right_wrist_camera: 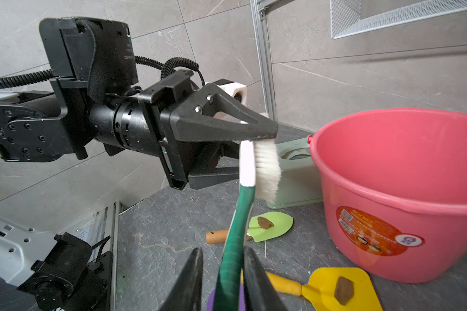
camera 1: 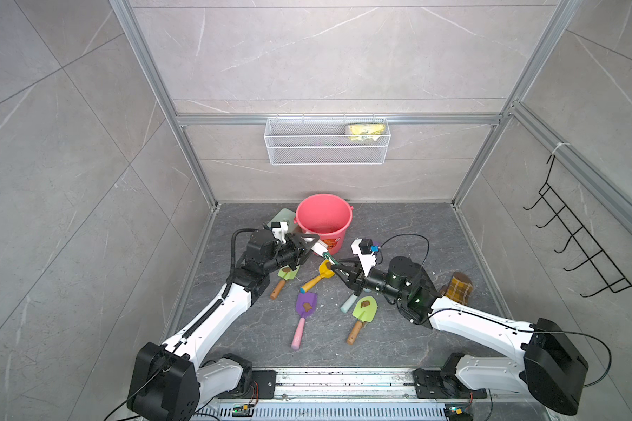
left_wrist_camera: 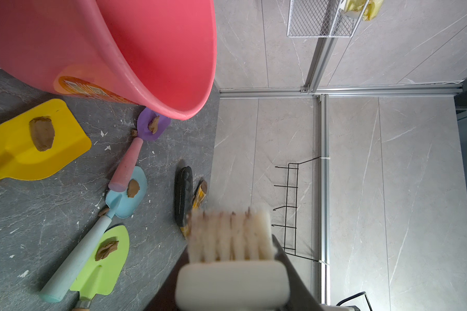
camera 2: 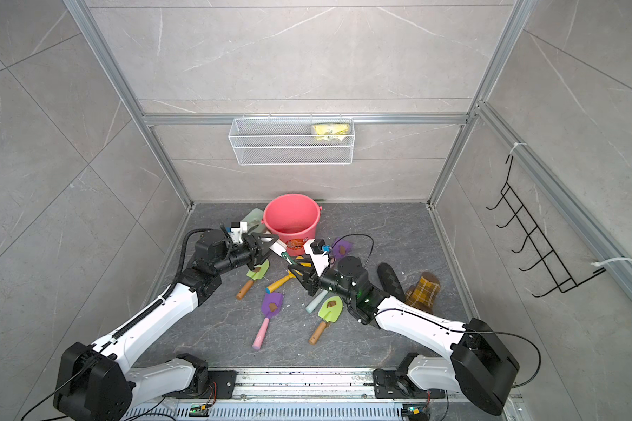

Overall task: Brush the soil off the hand trowel and place it into the bucket
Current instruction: Pick up the brush from the center of the board.

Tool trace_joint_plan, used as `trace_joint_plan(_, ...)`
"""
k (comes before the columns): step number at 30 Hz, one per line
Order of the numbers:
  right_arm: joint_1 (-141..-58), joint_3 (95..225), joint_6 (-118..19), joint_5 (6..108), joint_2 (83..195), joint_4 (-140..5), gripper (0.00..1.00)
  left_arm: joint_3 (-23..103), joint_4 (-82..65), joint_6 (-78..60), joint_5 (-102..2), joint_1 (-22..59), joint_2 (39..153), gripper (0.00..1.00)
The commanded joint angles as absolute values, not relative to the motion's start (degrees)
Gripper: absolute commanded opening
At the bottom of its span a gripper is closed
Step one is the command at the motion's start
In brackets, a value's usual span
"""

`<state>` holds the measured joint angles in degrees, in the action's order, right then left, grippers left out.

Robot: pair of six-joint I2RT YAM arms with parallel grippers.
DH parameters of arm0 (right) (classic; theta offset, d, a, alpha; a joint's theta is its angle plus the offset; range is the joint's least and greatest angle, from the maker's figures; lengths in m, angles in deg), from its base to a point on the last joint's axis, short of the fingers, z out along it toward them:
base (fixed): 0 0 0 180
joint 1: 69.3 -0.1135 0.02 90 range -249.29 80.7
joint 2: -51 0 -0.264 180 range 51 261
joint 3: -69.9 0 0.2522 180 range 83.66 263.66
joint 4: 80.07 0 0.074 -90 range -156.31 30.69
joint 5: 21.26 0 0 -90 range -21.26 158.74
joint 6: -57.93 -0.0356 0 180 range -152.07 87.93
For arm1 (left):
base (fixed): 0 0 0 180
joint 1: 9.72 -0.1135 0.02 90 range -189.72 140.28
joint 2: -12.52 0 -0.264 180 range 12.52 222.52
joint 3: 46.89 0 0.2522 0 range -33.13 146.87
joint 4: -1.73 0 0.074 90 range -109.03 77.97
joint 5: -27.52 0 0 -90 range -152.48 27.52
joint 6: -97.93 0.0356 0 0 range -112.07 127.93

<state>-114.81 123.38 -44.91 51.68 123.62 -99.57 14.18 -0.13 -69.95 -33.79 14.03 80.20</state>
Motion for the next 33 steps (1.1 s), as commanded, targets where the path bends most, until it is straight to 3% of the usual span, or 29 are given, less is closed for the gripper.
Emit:
trace_joint_plan(1, -115.17, 125.75, -44.55, 51.02, 124.23, -100.06, 0.26, 14.5, 2.47, -71.06, -33.03, 14.19, 78.7, 0.0)
trace_joint_plan(6, -115.13, 126.68, -44.86, 50.91, 124.57, -99.57, 0.18, 14.24, 2.47, -71.05, -33.12, 14.19, 78.61, 0.0)
trace_joint_plan(10, -115.17, 127.07, -45.34, 51.87, 124.11, -98.13, 0.0, 13.82, 2.38, -70.97, -33.46, 14.19, 78.65, 0.0)
trace_joint_plan(12, -115.09, 127.23, -45.56, 52.52, 123.78, -96.88, 0.0, 13.65, 1.97, -70.83, -33.88, 14.14, 78.61, 0.0)
trace_joint_plan(13, -115.0, 127.34, -45.86, 52.82, 123.41, -95.95, 0.0, 13.49, 1.81, -70.67, -34.27, 14.18, 78.5, 0.05)
trace_joint_plan(16, -114.18, 127.69, -47.34, 53.29, 122.59, -92.81, 0.0, 13.7, 0.04, -68.91, -35.52, 14.1, 78.27, 0.34)
trace_joint_plan(22, -109.19, 126.83, -54.29, 49.79, 118.73, -86.13, 0.0, 15.88, -9.17, -60.23, -39.41, 13.57, 77.05, 0.71)
trace_joint_plan(25, -105.14, 126.72, -57.98, 47.01, 115.49, -81.52, 0.0, 15.95, -13.94, -54.35, -43.12, 13.57, 75.75, 0.77)
trace_joint_plan(33, -90.33, 129.45, -67.16, 37.66, 109.75, -69.62, 0.0, 15.76, -22.83, -33.56, -46.98, 17.53, 77.44, 0.76)
